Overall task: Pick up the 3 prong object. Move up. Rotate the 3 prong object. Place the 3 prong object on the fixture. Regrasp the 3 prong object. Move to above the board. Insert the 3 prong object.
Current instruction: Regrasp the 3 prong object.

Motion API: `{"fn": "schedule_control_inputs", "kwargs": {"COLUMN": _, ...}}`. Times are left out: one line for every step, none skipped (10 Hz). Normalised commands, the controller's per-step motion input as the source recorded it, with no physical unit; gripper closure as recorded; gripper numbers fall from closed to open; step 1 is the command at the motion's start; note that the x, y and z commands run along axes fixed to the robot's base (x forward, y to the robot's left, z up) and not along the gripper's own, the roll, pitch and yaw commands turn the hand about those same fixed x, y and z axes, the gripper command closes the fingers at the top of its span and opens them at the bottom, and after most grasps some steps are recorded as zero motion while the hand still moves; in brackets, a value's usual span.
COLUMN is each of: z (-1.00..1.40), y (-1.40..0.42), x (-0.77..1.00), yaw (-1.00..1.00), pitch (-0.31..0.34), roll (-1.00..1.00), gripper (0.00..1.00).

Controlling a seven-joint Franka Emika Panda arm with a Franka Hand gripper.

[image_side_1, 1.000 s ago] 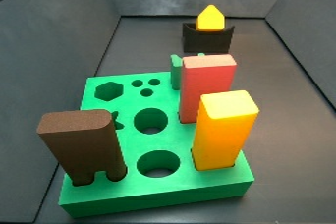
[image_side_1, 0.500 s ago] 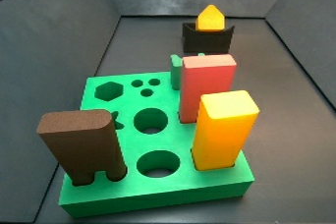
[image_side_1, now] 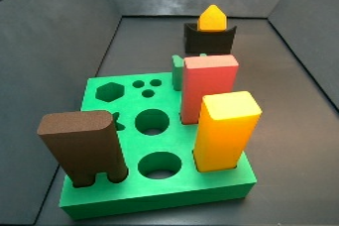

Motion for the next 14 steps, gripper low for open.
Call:
{"fn": "schedule_control_inputs", "kwargs": {"z": -0.01, "y": -0.03, "x": 0.07, "yaw": 0.05, "pitch": 0.082, "roll": 1.0, "gripper": 0.0}}
{"fn": "schedule_control_inputs", "kwargs": {"z": -0.01, "y": -0.03, "x": 0.08, "yaw": 0.06, "pitch": 0.116, "roll": 1.0, "gripper": 0.0}}
{"fn": "schedule_control_inputs", "kwargs": {"z": -0.01, "y": -0.03, "x": 0.09, "yaw": 0.08, "pitch": 0.136, "roll": 1.0, "gripper": 0.0}}
{"fn": "schedule_control_inputs", "kwargs": {"z": -0.02, "y": -0.04, "x": 0.1, "yaw": 0.11, "pitch": 0.179, "roll": 0.97, "gripper": 0.0}}
{"fn": "schedule_control_inputs", "kwargs": {"z": -0.01, "y": -0.04, "x": 0.1, "yaw": 0.13, "pitch": 0.175, "roll": 0.78, "gripper": 0.0}}
{"fn": "schedule_control_inputs", "kwargs": {"z": -0.02, "y": -0.04, "x": 0.1, "yaw": 0.16, "pitch": 0.158, "roll": 0.52, "gripper": 0.0}}
{"fn": "schedule_control_inputs", "kwargs": {"z": -0.01, "y": -0.03, "x": 0.1, "yaw": 0.18, "pitch": 0.13, "roll": 0.3, "gripper": 0.0}}
{"fn": "schedule_control_inputs", "kwargs": {"z": 0.0, "y": -0.03, "x": 0.09, "yaw": 0.19, "pitch": 0.101, "roll": 0.22, "gripper": 0.0}}
{"fn": "schedule_control_inputs", "kwargs": {"z": -1.0, "y": 0.08, "x": 0.03, "yaw": 0.15, "pitch": -0.012, "roll": 0.19, "gripper": 0.0}}
{"fn": "schedule_control_inputs", "kwargs": {"z": -1.0, "y": 0.07, "x": 0.04, "yaw": 0.15, "pitch": -0.038, "roll": 0.18, "gripper": 0.0}}
{"fn": "schedule_control_inputs", "kwargs": {"z": -1.0, "y": 0.07, "x": 0.05, "yaw": 0.12, "pitch": -0.069, "roll": 0.14, "gripper": 0.0}}
{"fn": "schedule_control_inputs", "kwargs": {"z": -1.0, "y": 0.06, "x": 0.06, "yaw": 0.09, "pitch": -0.083, "roll": 0.11, "gripper": 0.0}}
{"fn": "schedule_control_inputs", "kwargs": {"z": -1.0, "y": 0.06, "x": 0.06, "yaw": 0.07, "pitch": -0.089, "roll": 0.09, "gripper": 0.0}}
{"fn": "schedule_control_inputs", "kwargs": {"z": -1.0, "y": 0.05, "x": 0.07, "yaw": 0.03, "pitch": -0.091, "roll": 0.07, "gripper": 0.0}}
